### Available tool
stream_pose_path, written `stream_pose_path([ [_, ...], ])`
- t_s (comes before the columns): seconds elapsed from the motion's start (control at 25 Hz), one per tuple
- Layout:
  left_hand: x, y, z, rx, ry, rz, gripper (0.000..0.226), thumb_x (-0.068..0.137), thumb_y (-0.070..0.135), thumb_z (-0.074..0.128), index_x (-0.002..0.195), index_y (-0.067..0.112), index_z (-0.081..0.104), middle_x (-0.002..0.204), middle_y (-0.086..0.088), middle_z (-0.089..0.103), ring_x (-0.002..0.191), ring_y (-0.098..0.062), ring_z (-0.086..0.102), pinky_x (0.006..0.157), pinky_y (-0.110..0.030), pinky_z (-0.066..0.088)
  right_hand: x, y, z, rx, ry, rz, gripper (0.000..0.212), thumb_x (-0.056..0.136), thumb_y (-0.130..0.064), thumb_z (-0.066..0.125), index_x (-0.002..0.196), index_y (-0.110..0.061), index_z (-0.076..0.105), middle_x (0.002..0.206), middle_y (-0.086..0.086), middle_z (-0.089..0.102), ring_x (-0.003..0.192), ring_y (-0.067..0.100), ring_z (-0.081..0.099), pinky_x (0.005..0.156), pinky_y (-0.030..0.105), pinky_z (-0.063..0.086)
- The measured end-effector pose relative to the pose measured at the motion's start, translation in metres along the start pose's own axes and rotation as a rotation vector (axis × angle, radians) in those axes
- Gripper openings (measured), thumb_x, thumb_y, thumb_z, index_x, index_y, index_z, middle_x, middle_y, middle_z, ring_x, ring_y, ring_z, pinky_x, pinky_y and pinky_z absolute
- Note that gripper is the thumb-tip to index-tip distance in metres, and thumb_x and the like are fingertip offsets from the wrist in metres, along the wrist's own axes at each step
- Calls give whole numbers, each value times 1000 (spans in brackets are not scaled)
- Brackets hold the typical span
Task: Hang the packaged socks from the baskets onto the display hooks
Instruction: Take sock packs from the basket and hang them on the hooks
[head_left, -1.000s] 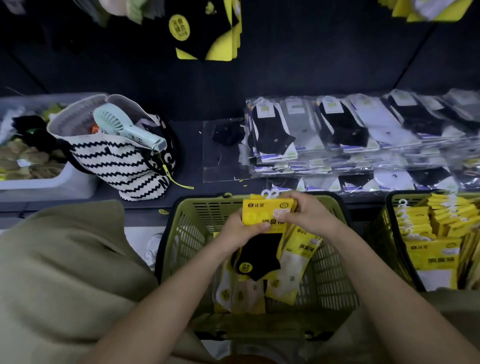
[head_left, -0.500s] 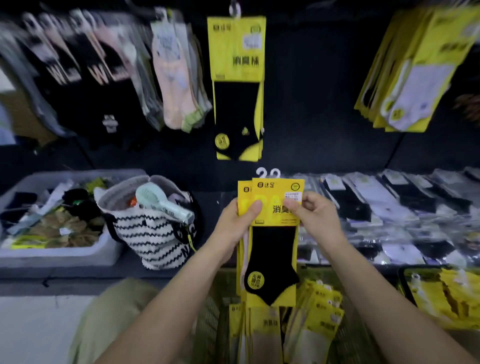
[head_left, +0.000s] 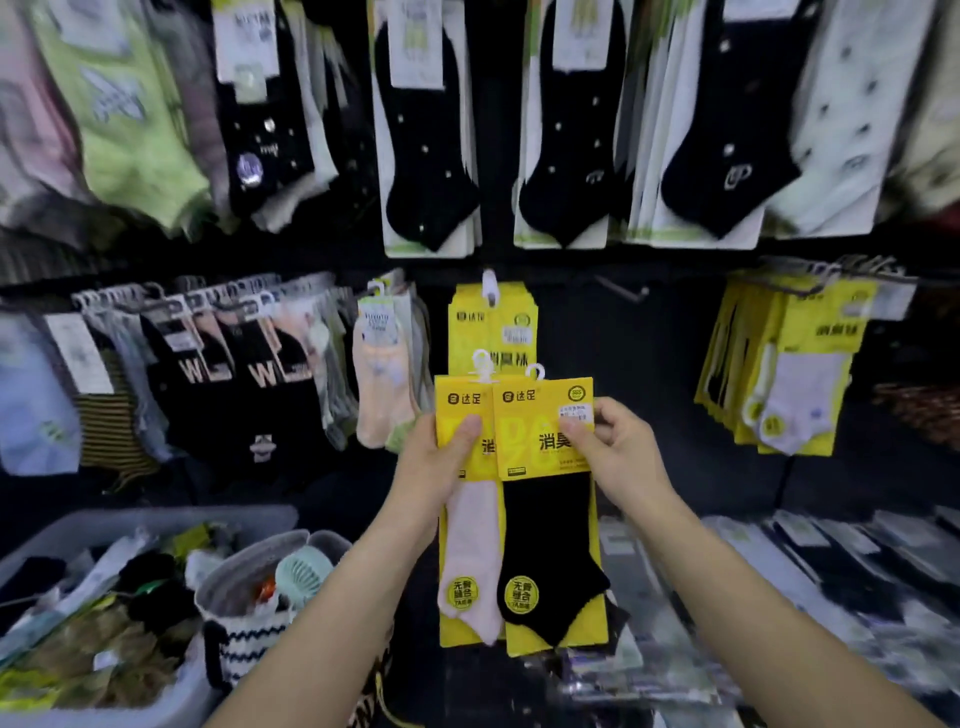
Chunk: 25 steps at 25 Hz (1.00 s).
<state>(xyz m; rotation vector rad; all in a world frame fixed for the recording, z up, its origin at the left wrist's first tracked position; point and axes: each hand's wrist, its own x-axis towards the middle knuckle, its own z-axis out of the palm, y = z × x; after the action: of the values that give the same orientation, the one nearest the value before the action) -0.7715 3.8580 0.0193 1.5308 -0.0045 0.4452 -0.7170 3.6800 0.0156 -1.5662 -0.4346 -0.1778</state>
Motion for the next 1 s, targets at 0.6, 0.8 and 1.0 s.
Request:
stream_pose_path([
  [0.6, 31, 45, -68, 73, 235, 143, 21, 91, 23, 57, 107, 9, 61, 104, -9, 70, 93, -25, 68, 80, -39, 55, 75, -31, 56, -237, 107, -4, 12, 90, -28, 59, 94, -17, 60, 88, 1, 70, 83, 22, 67, 80, 46, 54],
  [0.8, 25, 38, -57, 68, 183, 139, 14, 88, 22, 61, 101, 17, 64, 85, 6, 74, 77, -10, 71, 57, -18, 54, 63, -32, 51, -392, 240, 48, 33, 87, -40, 61, 112, -20, 53, 105, -3, 60, 96, 17, 60, 86, 42, 50],
  [1.0, 22, 30, -34, 57, 129, 130, 12, 85, 18, 66, 97, 17, 66, 90, -1, 74, 78, -14, 71, 62, -24, 57, 46, -62, 61, -316, 70, -195, 16, 87, -39, 59, 99, -29, 58, 103, -7, 57, 85, 0, 53, 69, 12, 41],
])
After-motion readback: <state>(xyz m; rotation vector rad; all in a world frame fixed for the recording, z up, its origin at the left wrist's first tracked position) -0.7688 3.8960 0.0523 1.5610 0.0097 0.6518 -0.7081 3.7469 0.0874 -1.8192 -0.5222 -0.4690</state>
